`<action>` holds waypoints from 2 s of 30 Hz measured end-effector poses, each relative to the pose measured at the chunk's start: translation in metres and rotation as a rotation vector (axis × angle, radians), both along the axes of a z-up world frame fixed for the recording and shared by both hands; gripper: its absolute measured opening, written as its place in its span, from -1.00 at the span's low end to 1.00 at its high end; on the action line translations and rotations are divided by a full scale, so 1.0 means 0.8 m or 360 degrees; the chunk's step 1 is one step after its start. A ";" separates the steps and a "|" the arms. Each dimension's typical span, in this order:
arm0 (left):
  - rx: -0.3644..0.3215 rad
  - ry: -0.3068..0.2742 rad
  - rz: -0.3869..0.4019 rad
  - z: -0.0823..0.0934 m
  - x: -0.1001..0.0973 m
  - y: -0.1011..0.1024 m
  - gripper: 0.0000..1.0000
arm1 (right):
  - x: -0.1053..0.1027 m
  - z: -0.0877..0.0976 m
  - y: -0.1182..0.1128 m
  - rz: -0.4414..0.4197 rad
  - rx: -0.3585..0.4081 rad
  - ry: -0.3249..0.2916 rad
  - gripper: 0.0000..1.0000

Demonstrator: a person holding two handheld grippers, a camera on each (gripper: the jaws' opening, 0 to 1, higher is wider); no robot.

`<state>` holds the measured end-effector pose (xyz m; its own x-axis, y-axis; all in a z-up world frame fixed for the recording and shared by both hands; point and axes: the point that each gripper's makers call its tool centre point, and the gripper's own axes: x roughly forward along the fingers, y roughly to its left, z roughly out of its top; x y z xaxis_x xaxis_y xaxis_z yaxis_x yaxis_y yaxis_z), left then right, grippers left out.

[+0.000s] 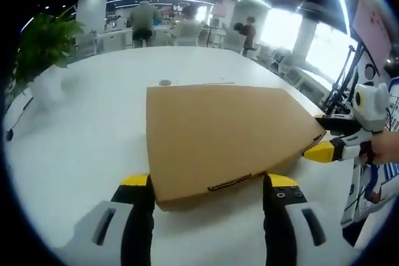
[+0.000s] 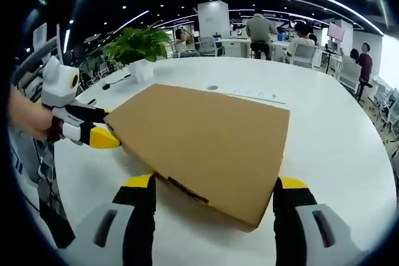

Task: Operate the shoe box by opening the lid, removing the specified soft item, and placing it in the target area until the item is outside and the box remains undamaged.

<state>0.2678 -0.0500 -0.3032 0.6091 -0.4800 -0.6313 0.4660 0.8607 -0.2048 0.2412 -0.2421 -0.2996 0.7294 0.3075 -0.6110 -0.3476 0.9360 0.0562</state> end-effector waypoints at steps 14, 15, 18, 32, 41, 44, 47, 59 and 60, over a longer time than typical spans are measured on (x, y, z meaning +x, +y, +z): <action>0.0031 -0.0006 0.0030 -0.002 -0.010 0.004 0.34 | -0.003 0.004 -0.001 0.0017 0.0017 0.0001 0.54; 0.0033 -0.0004 0.0037 -0.001 -0.011 0.004 0.34 | -0.003 0.004 -0.001 0.0019 0.0017 0.0001 0.54; 0.0073 0.0008 0.0045 -0.003 -0.017 0.006 0.32 | -0.005 0.005 0.001 0.0026 0.0017 0.0006 0.53; 0.0086 0.0017 0.0074 -0.004 -0.030 0.013 0.24 | -0.013 0.001 0.002 0.0031 0.0052 -0.0015 0.51; 0.0038 0.0008 0.0103 -0.005 -0.033 0.018 0.18 | -0.015 0.001 0.003 0.0033 0.0044 0.0007 0.50; 0.0044 0.0016 0.0103 -0.005 -0.035 0.018 0.18 | -0.016 0.000 0.003 0.0040 0.0041 0.0014 0.49; 0.0069 0.0016 0.0103 -0.007 -0.042 0.019 0.16 | -0.021 0.002 0.003 0.0053 0.0061 0.0015 0.48; 0.0077 0.0021 0.0094 -0.008 -0.053 0.023 0.14 | -0.035 0.001 0.006 0.0040 0.0071 -0.0006 0.48; 0.0078 0.0020 0.0096 -0.008 -0.055 0.022 0.14 | -0.036 0.001 0.006 0.0039 0.0072 -0.0007 0.48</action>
